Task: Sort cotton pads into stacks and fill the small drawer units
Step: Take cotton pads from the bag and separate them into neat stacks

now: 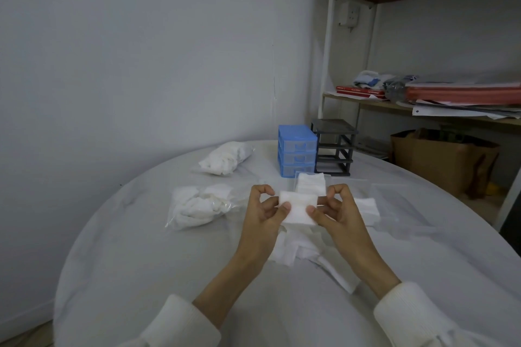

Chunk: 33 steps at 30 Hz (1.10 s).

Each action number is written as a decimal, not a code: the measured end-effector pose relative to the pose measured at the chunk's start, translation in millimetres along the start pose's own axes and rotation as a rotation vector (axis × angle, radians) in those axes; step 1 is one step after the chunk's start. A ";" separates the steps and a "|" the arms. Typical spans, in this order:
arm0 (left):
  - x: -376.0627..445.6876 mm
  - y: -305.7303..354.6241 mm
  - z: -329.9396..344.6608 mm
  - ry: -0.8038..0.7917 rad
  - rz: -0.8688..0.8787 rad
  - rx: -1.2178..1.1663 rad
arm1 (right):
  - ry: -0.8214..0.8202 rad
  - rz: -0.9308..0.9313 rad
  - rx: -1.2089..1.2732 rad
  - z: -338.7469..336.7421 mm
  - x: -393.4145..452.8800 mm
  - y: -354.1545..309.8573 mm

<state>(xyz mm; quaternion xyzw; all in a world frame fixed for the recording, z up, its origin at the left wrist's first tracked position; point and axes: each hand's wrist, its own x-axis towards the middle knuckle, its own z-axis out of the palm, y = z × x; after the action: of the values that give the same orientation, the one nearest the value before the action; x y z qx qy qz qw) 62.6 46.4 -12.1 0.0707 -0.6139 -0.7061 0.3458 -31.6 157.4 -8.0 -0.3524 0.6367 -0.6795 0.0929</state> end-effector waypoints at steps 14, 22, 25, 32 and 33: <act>0.4 3.3 0.8 0.015 0.047 0.117 | -0.034 -0.135 -0.066 -1.6 -0.6 0.3; 4.0 1.8 -7.4 0.122 0.044 0.256 | -0.139 -0.051 -0.324 -3.7 -3.1 3.2; 5.5 -0.1 -10.9 0.160 0.027 0.266 | -0.267 -0.009 -0.646 -7.3 -6.3 9.4; 6.6 -2.1 -13.3 0.176 0.007 0.286 | -0.319 0.009 -0.766 -9.3 -6.2 10.4; 6.7 -2.3 -13.1 0.179 0.003 0.285 | -0.313 -0.003 -0.752 -8.9 -5.9 9.7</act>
<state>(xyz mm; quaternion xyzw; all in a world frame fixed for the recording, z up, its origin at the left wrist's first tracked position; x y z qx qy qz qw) 63.6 31.8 -15.1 0.1809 -0.6747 -0.6021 0.3866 -35.7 166.2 -18.6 -0.4621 0.8185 -0.3375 0.0523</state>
